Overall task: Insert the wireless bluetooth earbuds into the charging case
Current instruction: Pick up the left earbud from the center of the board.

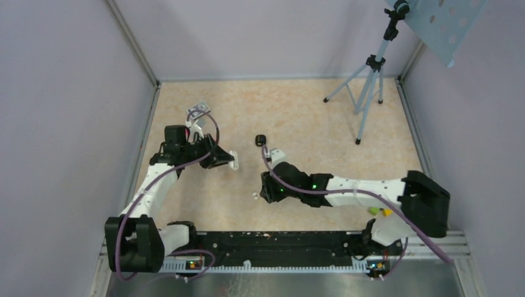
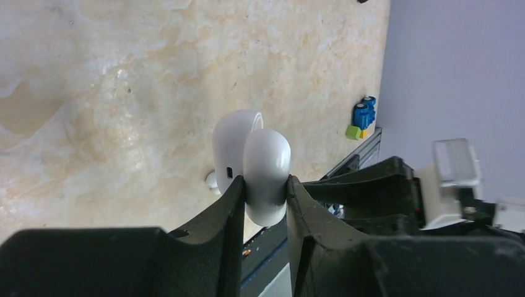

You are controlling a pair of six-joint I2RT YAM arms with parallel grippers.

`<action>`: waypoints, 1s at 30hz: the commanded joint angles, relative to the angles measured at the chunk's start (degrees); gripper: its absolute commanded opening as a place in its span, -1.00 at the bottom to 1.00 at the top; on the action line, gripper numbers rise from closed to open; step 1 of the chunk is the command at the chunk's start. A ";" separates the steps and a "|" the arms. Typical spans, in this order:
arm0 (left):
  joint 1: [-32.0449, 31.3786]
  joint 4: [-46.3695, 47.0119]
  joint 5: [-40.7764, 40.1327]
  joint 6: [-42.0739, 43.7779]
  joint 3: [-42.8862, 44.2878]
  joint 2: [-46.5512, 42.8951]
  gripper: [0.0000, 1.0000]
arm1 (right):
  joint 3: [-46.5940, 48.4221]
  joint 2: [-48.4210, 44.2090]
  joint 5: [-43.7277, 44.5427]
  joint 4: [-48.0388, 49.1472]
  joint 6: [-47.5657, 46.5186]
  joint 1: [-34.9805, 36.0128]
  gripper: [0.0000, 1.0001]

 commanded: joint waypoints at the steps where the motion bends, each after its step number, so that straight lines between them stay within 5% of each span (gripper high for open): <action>1: 2.88 -5.42 2.58 3.57 2.06 -2.05 -1.00 | 7.48 9.12 -5.42 -0.39 -3.21 1.14 -0.23; 8: 4.61 -3.45 3.19 2.77 1.29 -1.30 -1.00 | 10.51 17.68 -5.70 -0.19 -2.86 -0.24 -0.26; 30: 4.94 -1.55 4.81 1.66 0.54 -1.70 -1.00 | 10.61 22.76 -4.41 1.17 -1.00 -2.13 -0.43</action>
